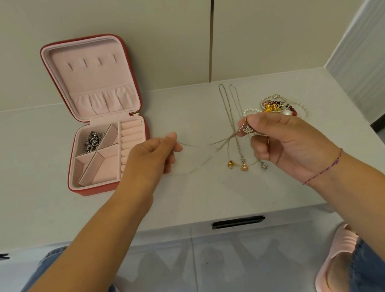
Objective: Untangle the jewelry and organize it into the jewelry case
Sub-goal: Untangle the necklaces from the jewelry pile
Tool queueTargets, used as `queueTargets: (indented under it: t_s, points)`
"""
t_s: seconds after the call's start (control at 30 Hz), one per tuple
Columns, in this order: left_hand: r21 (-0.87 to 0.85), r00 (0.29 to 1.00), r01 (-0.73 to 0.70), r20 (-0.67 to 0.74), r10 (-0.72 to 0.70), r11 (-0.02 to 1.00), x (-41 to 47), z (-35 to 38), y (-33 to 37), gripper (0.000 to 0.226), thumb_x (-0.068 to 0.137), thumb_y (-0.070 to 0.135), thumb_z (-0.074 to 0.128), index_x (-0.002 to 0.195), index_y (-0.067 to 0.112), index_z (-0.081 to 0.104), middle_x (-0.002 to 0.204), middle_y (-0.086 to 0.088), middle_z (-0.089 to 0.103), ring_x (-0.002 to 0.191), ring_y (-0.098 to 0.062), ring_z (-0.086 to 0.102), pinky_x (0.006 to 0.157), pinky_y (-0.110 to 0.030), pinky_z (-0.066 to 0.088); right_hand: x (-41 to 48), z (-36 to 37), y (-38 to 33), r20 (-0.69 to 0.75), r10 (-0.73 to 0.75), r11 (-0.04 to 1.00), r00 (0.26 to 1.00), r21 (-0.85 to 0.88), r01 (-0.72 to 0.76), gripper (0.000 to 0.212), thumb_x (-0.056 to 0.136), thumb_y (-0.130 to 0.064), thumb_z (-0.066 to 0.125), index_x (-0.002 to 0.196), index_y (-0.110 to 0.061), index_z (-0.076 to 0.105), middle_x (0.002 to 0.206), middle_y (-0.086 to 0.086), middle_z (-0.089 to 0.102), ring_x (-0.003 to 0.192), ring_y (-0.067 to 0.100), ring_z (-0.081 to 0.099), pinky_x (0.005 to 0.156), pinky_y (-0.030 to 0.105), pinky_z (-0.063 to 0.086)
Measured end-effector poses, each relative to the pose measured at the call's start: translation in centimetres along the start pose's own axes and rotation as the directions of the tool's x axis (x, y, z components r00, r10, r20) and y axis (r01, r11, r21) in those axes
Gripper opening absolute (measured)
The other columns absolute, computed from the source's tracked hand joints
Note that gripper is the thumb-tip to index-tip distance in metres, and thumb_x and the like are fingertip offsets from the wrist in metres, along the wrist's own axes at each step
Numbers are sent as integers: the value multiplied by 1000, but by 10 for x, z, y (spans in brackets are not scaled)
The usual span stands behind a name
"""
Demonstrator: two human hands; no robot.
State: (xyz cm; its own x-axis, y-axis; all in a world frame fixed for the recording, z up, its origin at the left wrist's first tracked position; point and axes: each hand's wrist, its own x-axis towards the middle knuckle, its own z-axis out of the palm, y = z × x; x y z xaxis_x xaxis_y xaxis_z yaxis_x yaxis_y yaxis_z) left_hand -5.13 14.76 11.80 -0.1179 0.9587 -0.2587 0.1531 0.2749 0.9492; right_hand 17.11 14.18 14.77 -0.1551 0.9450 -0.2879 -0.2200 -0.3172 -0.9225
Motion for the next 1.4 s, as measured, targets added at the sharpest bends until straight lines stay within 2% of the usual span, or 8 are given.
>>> queueTargets:
  t_s: [0.17, 0.3, 0.47, 0.73, 0.97, 1.07, 1.23, 1.4]
  points:
    - [201, 990, -91, 121, 67, 975, -3, 3, -8, 27, 91, 36, 59, 71, 25, 73, 71, 7, 71, 64, -2, 58, 74, -25, 49, 0, 2, 2, 44, -1, 1000, 999, -13, 2, 17, 77, -23, 60, 82, -10, 70, 80, 5, 70, 73, 11, 61, 60, 20, 51]
    - [278, 986, -113, 149, 73, 954, -8, 6, -7, 17, 89, 37, 62, 88, 25, 74, 83, 6, 71, 75, -4, 61, 70, -22, 47, -2, 5, 2, 77, 7, 1000, 997, 16, -8, 17, 76, -21, 61, 82, -9, 71, 81, 9, 71, 75, 17, 65, 63, 24, 55]
    - [171, 951, -146, 294, 91, 974, -19, 16, 3, 17, 86, 29, 67, 102, 27, 74, 93, 15, 73, 88, 7, 64, 71, -2, 44, -3, 11, 3, 124, 17, 1000, 992, -5, -17, 20, 78, -19, 60, 88, -6, 71, 86, 11, 72, 80, 20, 68, 66, 26, 57]
    - [-7, 936, -149, 323, 143, 989, -27, 23, 10, 19, 81, 18, 72, 99, 21, 74, 92, 4, 75, 94, -24, 66, 84, -21, 55, -2, 18, 9, 117, -16, 993, 993, -115, 30, 15, 73, -27, 64, 76, -18, 76, 87, -1, 71, 85, 9, 62, 71, 21, 48]
    - [-34, 941, -159, 296, 162, 987, -28, 26, 11, 14, 79, 20, 72, 93, 21, 75, 87, 1, 75, 90, -33, 63, 80, -25, 54, -3, 23, 11, 104, -3, 992, 995, -126, 16, 14, 69, -28, 66, 72, -20, 76, 85, -5, 72, 84, 7, 62, 74, 24, 43]
    - [-25, 938, -163, 305, 162, 986, -27, 27, 10, 15, 79, 21, 72, 92, 16, 75, 86, -2, 74, 87, -28, 65, 80, -26, 54, -2, 23, 11, 110, -3, 992, 994, -125, 17, 14, 69, -28, 65, 73, -19, 75, 86, -3, 73, 86, 10, 63, 77, 27, 44]
    - [-24, 942, -175, 286, 175, 984, -26, 26, 11, 12, 83, 21, 69, 91, 15, 75, 82, 2, 73, 73, -3, 63, 69, -8, 47, -1, 18, 11, 88, -12, 995, 996, -95, 20, 16, 75, -24, 62, 80, -13, 73, 88, 5, 72, 86, 15, 66, 85, 32, 51]
    - [-27, 953, -140, 268, 142, 990, -24, 26, 10, 12, 90, 22, 62, 89, 15, 71, 87, 0, 73, 81, -6, 63, 76, -11, 49, -2, 19, 13, 54, -23, 979, 998, -203, 33, 15, 91, -16, 54, 89, -8, 66, 85, 7, 71, 81, 20, 68, 83, 34, 54]
